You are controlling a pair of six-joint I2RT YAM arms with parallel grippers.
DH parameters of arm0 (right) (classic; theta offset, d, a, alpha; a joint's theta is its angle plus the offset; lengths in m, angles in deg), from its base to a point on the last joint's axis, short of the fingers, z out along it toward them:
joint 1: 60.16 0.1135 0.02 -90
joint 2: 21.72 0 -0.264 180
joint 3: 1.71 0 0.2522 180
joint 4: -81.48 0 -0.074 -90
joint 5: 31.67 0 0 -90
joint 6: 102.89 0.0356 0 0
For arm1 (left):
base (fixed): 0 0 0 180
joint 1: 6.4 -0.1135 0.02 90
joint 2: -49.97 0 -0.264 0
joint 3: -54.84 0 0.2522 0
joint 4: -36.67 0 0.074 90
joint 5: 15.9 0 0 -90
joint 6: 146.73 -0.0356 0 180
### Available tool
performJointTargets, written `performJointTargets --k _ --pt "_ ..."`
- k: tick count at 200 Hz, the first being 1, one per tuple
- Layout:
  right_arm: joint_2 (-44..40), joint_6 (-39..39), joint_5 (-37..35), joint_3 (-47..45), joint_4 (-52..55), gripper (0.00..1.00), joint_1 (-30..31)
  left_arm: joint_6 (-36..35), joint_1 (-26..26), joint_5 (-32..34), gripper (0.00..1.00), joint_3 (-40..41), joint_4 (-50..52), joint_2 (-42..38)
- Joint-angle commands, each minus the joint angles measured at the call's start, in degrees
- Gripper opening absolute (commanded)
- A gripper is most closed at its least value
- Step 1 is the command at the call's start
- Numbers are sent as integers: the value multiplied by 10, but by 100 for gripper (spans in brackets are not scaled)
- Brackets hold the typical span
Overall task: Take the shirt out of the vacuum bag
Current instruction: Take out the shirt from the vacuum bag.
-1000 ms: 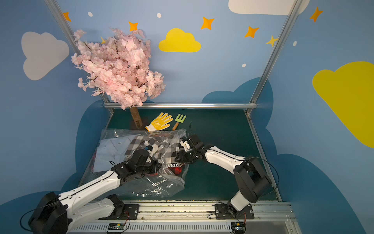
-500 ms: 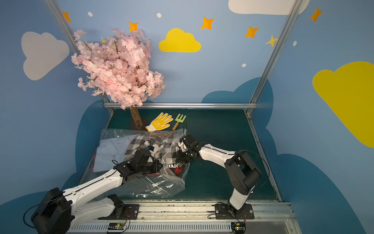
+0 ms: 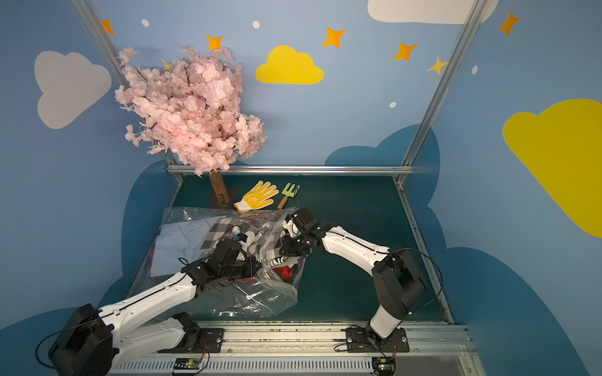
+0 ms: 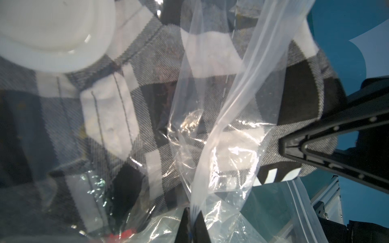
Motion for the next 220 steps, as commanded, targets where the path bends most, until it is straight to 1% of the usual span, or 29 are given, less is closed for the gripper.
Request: performJointTargets --k 1,16,32,55,100,115,142,162,191,220 --pt "-18 -11 9 31 22 8 -2 -11 -3 9 3 -2 37 1" --pt "-18 -15 9 36 33 19 -1 -12 -4 9 3 -1 38 -2" --pt "-17 -18 10 37 43 27 -2 -12 -4 10 4 -1 39 -4" --pt "-10 -22 15 42 56 32 -2 -13 -6 9 3 0 39 -2" --pt "15 -20 18 47 58 28 1 -14 -6 8 3 2 40 -2" --pt "20 -26 13 60 73 30 2 -16 -6 8 4 -2 45 -4" --pt "19 -34 7 86 96 37 7 -17 -7 10 4 -2 50 -9" --pt "20 -36 7 95 107 38 11 -17 -8 11 4 0 51 -11" --pt "28 -31 9 87 100 38 18 -17 -10 11 4 0 53 -12" --pt "36 -20 9 64 76 36 23 -15 -12 9 4 1 51 -14"
